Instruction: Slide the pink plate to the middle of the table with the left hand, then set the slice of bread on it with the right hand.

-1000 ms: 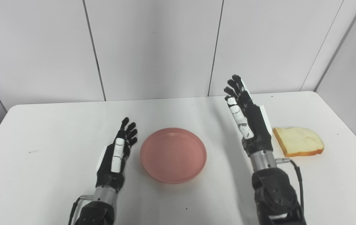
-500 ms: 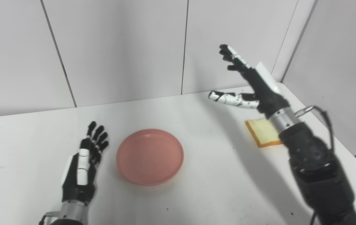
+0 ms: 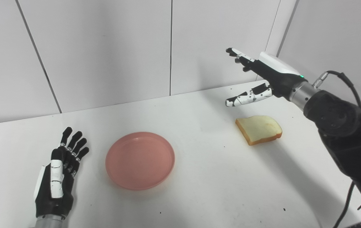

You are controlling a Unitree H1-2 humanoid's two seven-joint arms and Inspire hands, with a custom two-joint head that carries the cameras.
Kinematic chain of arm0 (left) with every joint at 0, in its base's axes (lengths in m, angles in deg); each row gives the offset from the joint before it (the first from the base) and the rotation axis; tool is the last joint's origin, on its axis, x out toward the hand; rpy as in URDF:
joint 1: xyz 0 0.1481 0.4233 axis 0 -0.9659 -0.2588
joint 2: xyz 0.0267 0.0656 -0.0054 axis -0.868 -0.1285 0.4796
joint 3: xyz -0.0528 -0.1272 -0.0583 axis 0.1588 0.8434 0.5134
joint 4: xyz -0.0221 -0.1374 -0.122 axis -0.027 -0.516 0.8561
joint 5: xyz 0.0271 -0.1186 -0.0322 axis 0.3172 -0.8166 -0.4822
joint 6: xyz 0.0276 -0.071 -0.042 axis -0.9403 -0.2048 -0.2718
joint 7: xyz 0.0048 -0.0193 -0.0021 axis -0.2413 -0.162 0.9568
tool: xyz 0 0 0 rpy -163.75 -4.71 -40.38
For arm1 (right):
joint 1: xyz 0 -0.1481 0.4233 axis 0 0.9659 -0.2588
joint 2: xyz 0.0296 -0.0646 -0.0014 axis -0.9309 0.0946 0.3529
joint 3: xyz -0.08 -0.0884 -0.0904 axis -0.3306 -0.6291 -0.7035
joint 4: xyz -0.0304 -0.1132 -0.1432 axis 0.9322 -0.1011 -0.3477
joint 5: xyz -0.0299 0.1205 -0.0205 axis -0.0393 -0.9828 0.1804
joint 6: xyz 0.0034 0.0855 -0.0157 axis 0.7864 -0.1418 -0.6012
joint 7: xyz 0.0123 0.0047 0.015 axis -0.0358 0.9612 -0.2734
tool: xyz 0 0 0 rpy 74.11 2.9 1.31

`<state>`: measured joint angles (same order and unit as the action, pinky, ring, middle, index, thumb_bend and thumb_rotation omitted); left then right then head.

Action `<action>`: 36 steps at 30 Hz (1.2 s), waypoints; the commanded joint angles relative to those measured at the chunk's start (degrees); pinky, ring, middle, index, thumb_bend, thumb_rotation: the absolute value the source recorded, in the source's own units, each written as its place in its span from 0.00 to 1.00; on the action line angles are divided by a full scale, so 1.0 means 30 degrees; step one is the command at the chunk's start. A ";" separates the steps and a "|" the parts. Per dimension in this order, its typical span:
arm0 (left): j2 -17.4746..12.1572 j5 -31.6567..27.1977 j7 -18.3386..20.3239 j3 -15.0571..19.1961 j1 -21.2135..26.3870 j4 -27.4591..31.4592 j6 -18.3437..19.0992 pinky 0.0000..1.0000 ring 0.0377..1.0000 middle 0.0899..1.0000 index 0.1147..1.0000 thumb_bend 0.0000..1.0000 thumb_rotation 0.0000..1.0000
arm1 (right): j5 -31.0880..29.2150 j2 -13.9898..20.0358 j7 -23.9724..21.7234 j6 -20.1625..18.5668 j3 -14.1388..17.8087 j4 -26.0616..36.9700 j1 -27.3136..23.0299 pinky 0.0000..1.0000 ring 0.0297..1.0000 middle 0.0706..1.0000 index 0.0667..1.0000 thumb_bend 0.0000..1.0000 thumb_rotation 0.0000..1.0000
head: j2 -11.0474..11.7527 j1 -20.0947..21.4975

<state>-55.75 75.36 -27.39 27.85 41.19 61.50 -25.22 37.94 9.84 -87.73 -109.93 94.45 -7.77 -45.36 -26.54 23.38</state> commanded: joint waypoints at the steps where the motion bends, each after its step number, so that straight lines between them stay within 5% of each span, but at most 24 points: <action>1: -0.0102 -0.0211 0.0156 0.0012 0.0286 0.0706 -0.0401 0.89 0.91 0.92 0.93 0.71 0.97 | 0.0372 0.0968 -0.0524 -0.0005 -0.0065 -0.0482 -0.1026 0.64 0.83 0.98 1.00 1.00 0.34 | -0.0030 0.0002; 4: -0.0193 -0.0712 0.0406 0.0089 0.0252 0.0880 -0.0192 0.90 0.92 0.93 0.94 0.69 0.96 | 0.0146 0.1749 -0.1198 0.0379 -0.0918 -0.1490 -0.1596 0.89 0.98 1.00 1.00 1.00 0.39 | -0.0125 0.0214; 8: -0.0260 -0.1105 0.0456 0.0150 0.0228 0.0990 0.0061 0.91 0.92 0.93 0.93 0.69 0.95 | 0.0296 0.2618 -0.2169 0.0551 -0.2163 -0.2403 -0.2373 0.83 1.00 1.00 1.00 1.00 0.37 | -0.0110 0.0232; 15: -0.0346 -0.1090 0.0388 0.0133 0.0163 0.1280 0.0322 0.92 0.92 0.92 0.93 0.67 0.99 | 0.2162 0.3199 -0.2229 0.1130 -0.3902 -0.3089 -0.2679 0.90 1.00 1.00 1.00 1.00 0.36 | -0.0301 0.0288; 23: -0.0458 -0.1309 0.0376 0.0204 0.0007 0.1784 0.0667 0.94 0.93 0.94 0.94 0.67 1.00 | 0.4403 0.2800 -0.0377 0.3994 -0.4821 -0.4458 -0.1389 0.99 1.00 1.00 1.00 1.00 0.39 | -0.0669 0.0312; 29: -0.0556 -0.1404 0.0297 0.0161 -0.0024 0.2017 0.1116 0.95 0.93 0.94 0.94 0.69 1.00 | 0.5775 0.2968 -0.0733 0.5035 -0.5548 -0.5460 -0.1362 1.00 1.00 1.00 1.00 1.00 0.45 | -0.0812 0.0327; 36: -0.0584 -0.1514 0.0298 0.0243 -0.0001 0.2186 0.1374 0.95 0.93 0.94 0.94 0.69 1.00 | 0.6198 0.2842 0.0340 0.6401 -0.5237 -0.6663 -0.0583 1.00 1.00 1.00 1.00 1.00 0.47 | -0.1029 0.0326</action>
<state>-57.20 71.65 -26.94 28.34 40.34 65.65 -20.88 55.92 16.37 -89.09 -92.73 77.11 -27.88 -46.36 -29.44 24.35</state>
